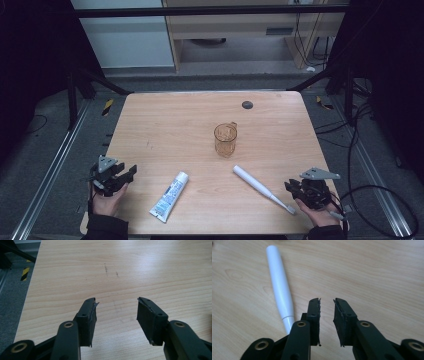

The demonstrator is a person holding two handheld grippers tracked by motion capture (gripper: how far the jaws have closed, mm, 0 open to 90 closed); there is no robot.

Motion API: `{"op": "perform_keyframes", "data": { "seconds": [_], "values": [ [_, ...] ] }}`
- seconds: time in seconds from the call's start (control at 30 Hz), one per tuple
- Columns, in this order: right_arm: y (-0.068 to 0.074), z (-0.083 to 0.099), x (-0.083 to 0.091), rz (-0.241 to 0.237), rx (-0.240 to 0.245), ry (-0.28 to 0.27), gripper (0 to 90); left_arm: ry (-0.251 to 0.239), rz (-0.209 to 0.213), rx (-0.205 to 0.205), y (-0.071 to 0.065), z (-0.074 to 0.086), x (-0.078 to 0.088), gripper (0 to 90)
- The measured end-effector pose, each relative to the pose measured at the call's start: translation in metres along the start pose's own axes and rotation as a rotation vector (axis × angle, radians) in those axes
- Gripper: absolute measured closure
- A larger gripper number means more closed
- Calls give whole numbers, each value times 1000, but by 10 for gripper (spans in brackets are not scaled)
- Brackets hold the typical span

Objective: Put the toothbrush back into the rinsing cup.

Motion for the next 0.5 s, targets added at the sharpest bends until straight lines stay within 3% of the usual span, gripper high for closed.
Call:
{"op": "perform_keyframes", "data": {
  "seconds": [0.5],
  "values": [
    [10,11,-14,-49,33,80,900,7,-5,-9,-1,1,-1,493]
  ]
}}
Point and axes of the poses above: each handheld gripper's, and its own axes: x roughly backward along the jaws, z roughly out of its underside, y roughly to its left, the point moved 4 cm from there along -x, roughly forward along the jaws, and after that the axes turned 14 degrees about y, right-handed, at the moved point
